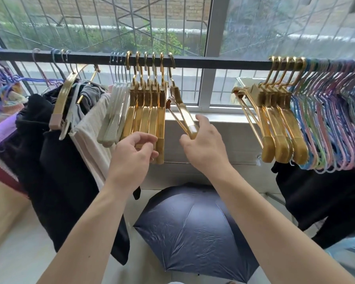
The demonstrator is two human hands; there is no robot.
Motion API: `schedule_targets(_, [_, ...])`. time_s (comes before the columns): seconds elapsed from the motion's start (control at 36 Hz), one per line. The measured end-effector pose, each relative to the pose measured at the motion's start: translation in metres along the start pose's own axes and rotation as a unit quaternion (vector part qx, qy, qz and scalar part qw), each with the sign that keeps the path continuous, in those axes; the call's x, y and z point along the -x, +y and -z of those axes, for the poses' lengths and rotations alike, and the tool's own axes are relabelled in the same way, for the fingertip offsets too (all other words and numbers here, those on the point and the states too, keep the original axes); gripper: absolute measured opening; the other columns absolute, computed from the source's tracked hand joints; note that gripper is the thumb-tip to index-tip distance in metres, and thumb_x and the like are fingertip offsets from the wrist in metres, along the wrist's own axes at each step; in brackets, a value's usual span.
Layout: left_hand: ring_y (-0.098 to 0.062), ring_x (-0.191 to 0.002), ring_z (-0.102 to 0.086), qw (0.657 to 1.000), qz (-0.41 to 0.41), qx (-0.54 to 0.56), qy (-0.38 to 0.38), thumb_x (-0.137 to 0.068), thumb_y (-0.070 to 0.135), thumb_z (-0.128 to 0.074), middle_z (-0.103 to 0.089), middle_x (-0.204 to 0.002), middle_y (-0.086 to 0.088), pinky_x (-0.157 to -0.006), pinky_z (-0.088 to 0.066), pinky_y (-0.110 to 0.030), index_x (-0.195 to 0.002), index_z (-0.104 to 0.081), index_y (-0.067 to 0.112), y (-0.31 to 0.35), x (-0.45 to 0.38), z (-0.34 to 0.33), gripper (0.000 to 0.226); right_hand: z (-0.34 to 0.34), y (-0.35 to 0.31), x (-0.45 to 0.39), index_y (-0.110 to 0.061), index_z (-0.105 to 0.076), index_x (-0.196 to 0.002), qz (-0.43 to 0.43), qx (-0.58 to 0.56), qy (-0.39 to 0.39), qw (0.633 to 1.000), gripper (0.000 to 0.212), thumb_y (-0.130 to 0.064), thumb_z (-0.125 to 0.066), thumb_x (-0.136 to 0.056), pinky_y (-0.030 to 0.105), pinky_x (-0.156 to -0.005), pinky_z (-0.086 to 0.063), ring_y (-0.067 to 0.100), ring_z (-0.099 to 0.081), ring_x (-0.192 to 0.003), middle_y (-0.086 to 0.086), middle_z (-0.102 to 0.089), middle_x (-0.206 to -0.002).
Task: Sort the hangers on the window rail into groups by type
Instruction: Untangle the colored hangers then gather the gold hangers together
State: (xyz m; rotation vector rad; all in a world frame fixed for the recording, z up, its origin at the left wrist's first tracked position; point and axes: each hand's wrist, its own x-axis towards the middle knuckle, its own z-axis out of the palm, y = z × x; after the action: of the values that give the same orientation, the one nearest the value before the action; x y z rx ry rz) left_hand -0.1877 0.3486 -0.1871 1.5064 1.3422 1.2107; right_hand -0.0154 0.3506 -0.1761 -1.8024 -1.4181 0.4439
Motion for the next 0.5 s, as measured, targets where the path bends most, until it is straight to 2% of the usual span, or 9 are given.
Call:
schedule_targets(0.08, [-0.011,-0.085,-0.074,1.000,0.003,0.008,-0.002,-0.103,0.009,-0.056,-0.074,-0.094,0.001,-0.079,-0.061,-0.025,-0.104,-0.072,0.019,-0.001,0.000,0.001,0.019,0.014,0.002,0.004,-0.023,-0.049,-0.140,0.019,0.008,0.058,0.998,0.044,-0.027,-0.057,-0.097,0.038,-0.091,-0.045,0.019,-0.051,-0.096,-0.003,-0.050,-0.113])
schedule_targets(0.14, [-0.011,-0.085,-0.074,1.000,0.007,0.010,-0.002,-0.103,0.008,-0.056,-0.075,-0.093,0.001,-0.079,-0.061,-0.026,-0.102,-0.072,0.020,-0.002,-0.001,0.001,0.020,0.022,0.004,0.007,-0.022,-0.057,-0.131,0.044,-0.004,0.121,0.992,0.033,-0.025,-0.058,-0.098,0.034,-0.086,-0.044,0.013,-0.050,-0.086,-0.005,-0.051,-0.108])
schedule_targets(0.19, [-0.011,-0.084,-0.075,1.000,0.009,0.013,0.000,-0.103,0.007,-0.056,-0.074,-0.093,0.002,-0.079,-0.061,-0.026,-0.101,-0.072,0.020,-0.002,-0.001,0.000,0.021,0.029,0.003,0.009,-0.019,-0.061,-0.127,0.066,-0.025,0.180,0.981,0.030,-0.025,-0.062,-0.098,0.023,-0.085,-0.040,0.007,-0.049,-0.086,-0.007,-0.055,-0.108])
schedule_targets(0.28, [-0.011,-0.085,-0.074,1.000,0.011,0.012,-0.004,-0.103,0.008,-0.056,-0.075,-0.093,0.002,-0.078,-0.061,-0.023,-0.102,-0.072,0.020,-0.001,0.000,0.000,0.020,0.038,-0.003,0.009,-0.016,-0.064,-0.127,0.101,-0.030,0.245,0.964,0.032,-0.027,-0.066,-0.097,0.002,-0.084,-0.030,0.005,-0.050,-0.097,-0.007,-0.063,-0.112])
schedule_targets(0.33, [-0.010,-0.085,-0.074,1.000,0.012,0.014,-0.005,-0.103,0.008,-0.056,-0.075,-0.093,0.001,-0.079,-0.061,-0.024,-0.102,-0.072,0.020,0.000,0.000,0.000,0.020,0.043,-0.009,0.008,-0.016,-0.065,-0.125,0.120,-0.028,0.273,0.954,0.032,-0.030,-0.066,-0.096,-0.004,-0.082,-0.028,0.007,-0.053,-0.095,-0.006,-0.066,-0.109])
schedule_targets(0.39, [-0.011,-0.085,-0.074,1.000,0.012,0.015,-0.009,-0.102,0.008,-0.057,-0.075,-0.092,0.001,-0.081,-0.061,-0.026,-0.102,-0.073,0.020,0.000,0.001,0.000,0.020,0.048,-0.014,0.007,-0.015,-0.064,-0.125,0.132,-0.020,0.288,0.948,0.031,-0.030,-0.064,-0.098,0.001,-0.075,-0.033,0.007,-0.054,-0.088,-0.011,-0.061,-0.101])
schedule_targets(0.44, [-0.012,-0.087,-0.074,1.000,0.010,0.017,-0.015,-0.102,0.009,-0.057,-0.075,-0.088,0.002,-0.083,-0.061,-0.029,-0.101,-0.073,0.020,0.000,0.002,-0.001,0.019,0.052,-0.019,0.005,-0.013,-0.061,-0.127,0.148,-0.007,0.295,0.944,0.030,-0.029,-0.061,-0.101,0.012,-0.067,-0.033,0.008,-0.052,-0.083,-0.015,-0.053,-0.096])
schedule_targets(0.5, [-0.012,-0.087,-0.074,1.000,0.007,0.017,-0.022,-0.102,0.010,-0.058,-0.075,-0.087,0.003,-0.085,-0.061,-0.031,-0.101,-0.073,0.021,0.002,0.002,-0.002,0.019,0.055,-0.024,0.001,-0.012,-0.060,-0.125,0.166,0.012,0.299,0.940,0.028,-0.028,-0.059,-0.102,0.017,-0.069,-0.034,0.009,-0.052,-0.078,-0.014,-0.050,-0.093])
